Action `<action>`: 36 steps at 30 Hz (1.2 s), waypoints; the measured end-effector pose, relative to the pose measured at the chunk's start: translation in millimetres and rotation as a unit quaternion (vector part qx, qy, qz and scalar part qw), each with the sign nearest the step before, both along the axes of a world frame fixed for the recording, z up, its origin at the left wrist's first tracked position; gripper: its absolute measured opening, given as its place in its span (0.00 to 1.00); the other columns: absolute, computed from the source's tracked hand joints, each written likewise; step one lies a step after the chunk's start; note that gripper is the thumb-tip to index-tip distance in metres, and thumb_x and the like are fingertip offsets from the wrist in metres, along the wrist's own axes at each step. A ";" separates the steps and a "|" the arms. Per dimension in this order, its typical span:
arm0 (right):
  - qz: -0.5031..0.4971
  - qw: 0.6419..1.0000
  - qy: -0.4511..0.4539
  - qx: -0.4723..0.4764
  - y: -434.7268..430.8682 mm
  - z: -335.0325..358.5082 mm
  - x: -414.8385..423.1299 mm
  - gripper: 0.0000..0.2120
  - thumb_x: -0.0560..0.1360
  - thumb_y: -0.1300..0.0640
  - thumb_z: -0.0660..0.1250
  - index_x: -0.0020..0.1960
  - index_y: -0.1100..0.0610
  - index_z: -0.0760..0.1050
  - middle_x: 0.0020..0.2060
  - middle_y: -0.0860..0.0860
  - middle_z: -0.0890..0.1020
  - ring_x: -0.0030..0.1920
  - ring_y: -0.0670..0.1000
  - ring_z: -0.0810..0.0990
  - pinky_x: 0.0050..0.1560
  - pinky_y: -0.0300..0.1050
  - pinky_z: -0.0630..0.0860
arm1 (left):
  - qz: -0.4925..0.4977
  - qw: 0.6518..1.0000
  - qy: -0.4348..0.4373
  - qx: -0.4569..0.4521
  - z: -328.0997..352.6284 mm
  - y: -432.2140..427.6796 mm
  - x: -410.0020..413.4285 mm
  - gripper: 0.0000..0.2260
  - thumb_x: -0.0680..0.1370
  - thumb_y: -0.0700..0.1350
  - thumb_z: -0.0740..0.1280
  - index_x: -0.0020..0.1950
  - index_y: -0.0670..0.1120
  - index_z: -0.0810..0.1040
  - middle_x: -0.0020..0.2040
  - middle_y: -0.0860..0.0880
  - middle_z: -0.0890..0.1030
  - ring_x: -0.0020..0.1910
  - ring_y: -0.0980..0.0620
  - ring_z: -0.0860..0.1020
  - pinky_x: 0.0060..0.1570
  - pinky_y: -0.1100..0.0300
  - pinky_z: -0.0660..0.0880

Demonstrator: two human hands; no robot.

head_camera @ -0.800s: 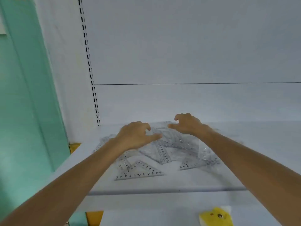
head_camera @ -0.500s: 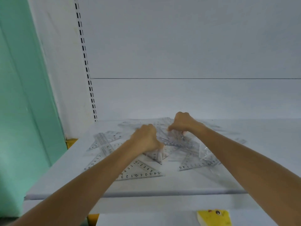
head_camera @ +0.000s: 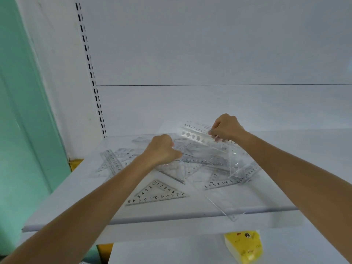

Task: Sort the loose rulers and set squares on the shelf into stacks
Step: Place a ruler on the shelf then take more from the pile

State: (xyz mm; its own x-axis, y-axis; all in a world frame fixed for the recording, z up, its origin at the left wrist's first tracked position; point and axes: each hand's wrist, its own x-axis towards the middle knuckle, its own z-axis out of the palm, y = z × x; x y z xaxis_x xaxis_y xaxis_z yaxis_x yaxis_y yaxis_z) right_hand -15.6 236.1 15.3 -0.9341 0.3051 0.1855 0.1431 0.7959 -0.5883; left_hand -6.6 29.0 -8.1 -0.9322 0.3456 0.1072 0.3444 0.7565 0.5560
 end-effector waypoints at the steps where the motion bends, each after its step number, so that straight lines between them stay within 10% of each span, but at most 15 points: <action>1: -0.005 1.000 0.006 -0.005 3.6 1.1 2.3 0.06 0.72 0.61 0.69 0.45 0.65 0.80 0.40 0.58 0.84 0.42 0.56 0.84 0.50 0.53 0.80 | 0.001 1.000 0.006 -0.001 1.5 -1.7 0.5 0.19 0.73 0.45 0.68 0.62 0.39 0.73 0.61 0.44 0.75 0.53 0.49 0.75 0.49 0.61 0.69; 8: -0.114 0.990 0.042 0.068 44.8 -10.6 30.9 0.06 0.74 0.59 0.63 0.48 0.60 0.77 0.44 0.57 0.82 0.42 0.56 0.83 0.34 0.39 0.71 | 0.017 0.992 0.079 -0.099 17.9 -23.5 -0.3 0.12 0.72 0.46 0.66 0.53 0.43 0.76 0.49 0.47 0.79 0.46 0.47 0.78 0.45 0.55 0.75; 16: -0.125 0.988 0.005 0.095 122.5 -16.9 80.9 0.15 0.72 0.49 0.68 0.52 0.58 0.77 0.49 0.56 0.80 0.43 0.57 0.79 0.38 0.42 0.71 | -0.058 0.988 0.146 -0.004 25.8 31.3 26.1 0.12 0.77 0.40 0.60 0.43 0.54 0.79 0.39 0.57 0.74 0.37 0.54 0.74 0.32 0.64 0.67; 29: -0.179 0.982 0.027 0.059 377.3 -10.9 252.2 0.13 0.80 0.53 0.56 0.51 0.57 0.78 0.42 0.55 0.82 0.37 0.53 0.80 0.42 0.49 0.78 | -0.185 0.974 0.129 0.033 1.6 306.6 122.6 0.17 0.82 0.50 0.50 0.69 0.55 0.69 0.58 0.47 0.77 0.56 0.46 0.75 0.54 0.55 0.69; 36: -0.234 0.970 0.023 0.055 460.2 -30.6 297.7 0.20 0.81 0.49 0.51 0.53 0.61 0.76 0.46 0.59 0.80 0.45 0.60 0.78 0.48 0.54 0.76 | -0.229 0.966 0.122 0.006 -3.3 402.6 135.9 0.17 0.81 0.49 0.52 0.68 0.53 0.70 0.52 0.36 0.74 0.50 0.41 0.75 0.51 0.55 0.70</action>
